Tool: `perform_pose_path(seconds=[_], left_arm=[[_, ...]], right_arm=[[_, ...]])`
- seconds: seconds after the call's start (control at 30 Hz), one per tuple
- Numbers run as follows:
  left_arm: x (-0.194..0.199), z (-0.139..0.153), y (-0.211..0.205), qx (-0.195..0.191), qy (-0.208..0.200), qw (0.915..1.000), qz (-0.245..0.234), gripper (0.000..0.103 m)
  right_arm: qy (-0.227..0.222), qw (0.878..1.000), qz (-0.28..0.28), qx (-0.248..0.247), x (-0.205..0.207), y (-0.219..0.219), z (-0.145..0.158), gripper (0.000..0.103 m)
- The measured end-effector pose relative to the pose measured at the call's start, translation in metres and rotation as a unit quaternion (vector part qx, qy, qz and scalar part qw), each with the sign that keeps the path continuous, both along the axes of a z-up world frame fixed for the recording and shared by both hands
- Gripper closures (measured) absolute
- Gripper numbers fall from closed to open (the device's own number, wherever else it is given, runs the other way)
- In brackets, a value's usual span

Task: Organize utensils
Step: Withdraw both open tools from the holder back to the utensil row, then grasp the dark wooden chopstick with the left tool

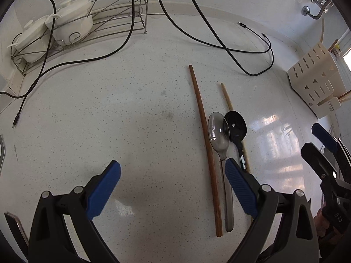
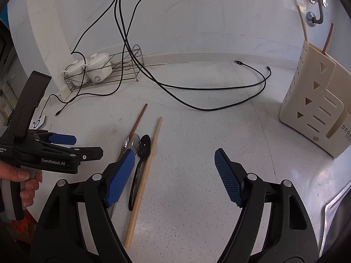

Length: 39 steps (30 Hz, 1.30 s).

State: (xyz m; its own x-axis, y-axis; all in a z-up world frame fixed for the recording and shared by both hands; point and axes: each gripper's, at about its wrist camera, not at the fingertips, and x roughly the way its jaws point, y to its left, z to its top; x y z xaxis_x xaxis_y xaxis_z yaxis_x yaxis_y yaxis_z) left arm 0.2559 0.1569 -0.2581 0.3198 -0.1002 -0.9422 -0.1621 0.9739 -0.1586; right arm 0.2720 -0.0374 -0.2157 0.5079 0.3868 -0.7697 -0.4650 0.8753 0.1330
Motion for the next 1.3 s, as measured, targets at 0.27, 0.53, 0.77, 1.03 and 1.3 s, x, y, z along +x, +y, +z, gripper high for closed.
perform_pose_path(seconds=[0.27,0.53,0.77,1.03,1.3], left_arm=[[0.012,-0.014,-0.005,0.012,0.030,0.9995,-0.006,0.009],[0.024,-0.023,-0.004,0.031,0.044,0.9985,-0.011,0.010],[0.030,-0.026,-0.004,0.038,0.050,0.9979,-0.018,0.010],[0.037,-0.025,-0.008,0.033,0.053,0.9977,-0.026,0.010],[0.045,-0.028,-0.017,0.047,0.060,0.9962,-0.041,0.010]], right_arm=[[0.015,1.000,-0.007,-0.009,0.003,-0.004,-0.009,0.032],[0.037,0.999,-0.010,-0.021,0.009,-0.002,-0.017,0.032],[0.084,0.995,-0.012,-0.050,0.021,0.011,-0.035,0.034],[0.074,0.994,0.008,-0.082,0.023,0.026,-0.037,0.034],[0.076,0.993,0.019,-0.092,0.028,0.033,-0.038,0.034]])
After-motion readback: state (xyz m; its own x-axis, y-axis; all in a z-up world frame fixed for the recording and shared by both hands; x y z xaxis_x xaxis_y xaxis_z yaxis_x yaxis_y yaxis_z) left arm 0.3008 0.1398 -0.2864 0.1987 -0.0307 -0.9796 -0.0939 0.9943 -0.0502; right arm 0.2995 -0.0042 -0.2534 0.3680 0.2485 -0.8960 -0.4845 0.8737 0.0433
